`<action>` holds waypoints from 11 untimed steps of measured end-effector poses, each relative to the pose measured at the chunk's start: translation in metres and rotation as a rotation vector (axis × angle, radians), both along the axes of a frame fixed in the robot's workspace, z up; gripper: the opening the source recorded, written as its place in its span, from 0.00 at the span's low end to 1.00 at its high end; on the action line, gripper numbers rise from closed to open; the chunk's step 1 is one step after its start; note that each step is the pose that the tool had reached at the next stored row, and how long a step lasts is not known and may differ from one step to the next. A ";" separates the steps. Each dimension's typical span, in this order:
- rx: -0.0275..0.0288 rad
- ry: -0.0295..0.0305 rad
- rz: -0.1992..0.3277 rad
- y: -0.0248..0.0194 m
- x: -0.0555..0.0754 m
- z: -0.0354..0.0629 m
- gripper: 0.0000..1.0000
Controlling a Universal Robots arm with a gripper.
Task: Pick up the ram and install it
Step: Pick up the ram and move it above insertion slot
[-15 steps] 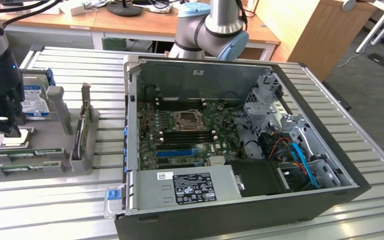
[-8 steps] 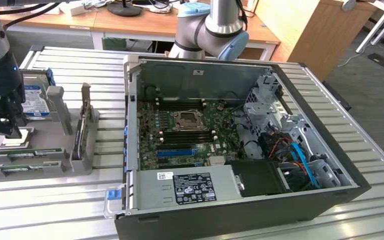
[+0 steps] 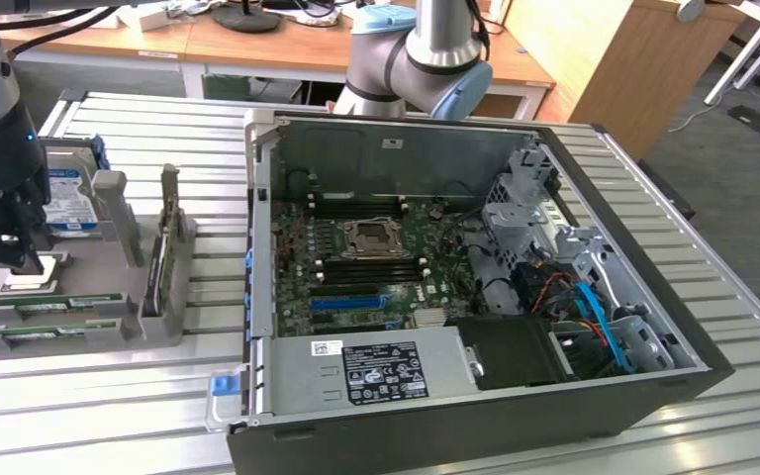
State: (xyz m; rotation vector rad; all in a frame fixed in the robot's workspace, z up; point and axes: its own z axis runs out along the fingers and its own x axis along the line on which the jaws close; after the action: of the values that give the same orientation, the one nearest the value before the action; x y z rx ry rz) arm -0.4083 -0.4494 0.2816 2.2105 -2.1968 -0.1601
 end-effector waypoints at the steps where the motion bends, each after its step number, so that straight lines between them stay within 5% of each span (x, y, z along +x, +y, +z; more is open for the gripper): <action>1: -0.0001 0.0001 0.000 0.0000 0.000 -0.0010 0.36; 11: -0.0005 -0.0008 0.000 -0.0001 0.000 -0.0100 0.36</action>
State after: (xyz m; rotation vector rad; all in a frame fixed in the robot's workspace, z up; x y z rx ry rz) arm -0.4084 -0.4494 0.2715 2.2108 -2.1970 -0.1587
